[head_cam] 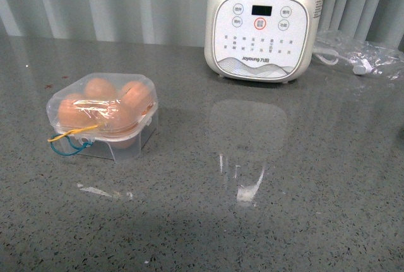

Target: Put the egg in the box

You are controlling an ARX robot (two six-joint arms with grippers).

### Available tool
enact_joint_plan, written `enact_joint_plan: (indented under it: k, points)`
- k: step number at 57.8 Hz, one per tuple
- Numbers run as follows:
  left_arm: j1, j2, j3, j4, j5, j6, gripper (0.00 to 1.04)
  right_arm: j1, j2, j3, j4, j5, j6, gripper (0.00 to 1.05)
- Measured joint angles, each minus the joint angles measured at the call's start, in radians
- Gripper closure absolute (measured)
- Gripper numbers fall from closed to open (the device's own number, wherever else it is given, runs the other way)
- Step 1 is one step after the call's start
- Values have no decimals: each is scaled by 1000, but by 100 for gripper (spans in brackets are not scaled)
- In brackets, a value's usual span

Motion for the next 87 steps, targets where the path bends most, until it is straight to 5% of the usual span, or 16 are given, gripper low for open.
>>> enact_joint_plan:
  k: [37, 71, 87]
  points:
    - [0, -96, -28, -17, 0, -3, 101, 0, 0, 0, 0, 0, 0, 7]
    - [0, -96, -28, -17, 0, -3, 7, 0, 0, 0, 0, 0, 0, 7]
    - [0, -96, -28, -17, 0, -3, 7, 0, 0, 0, 0, 0, 0, 7]
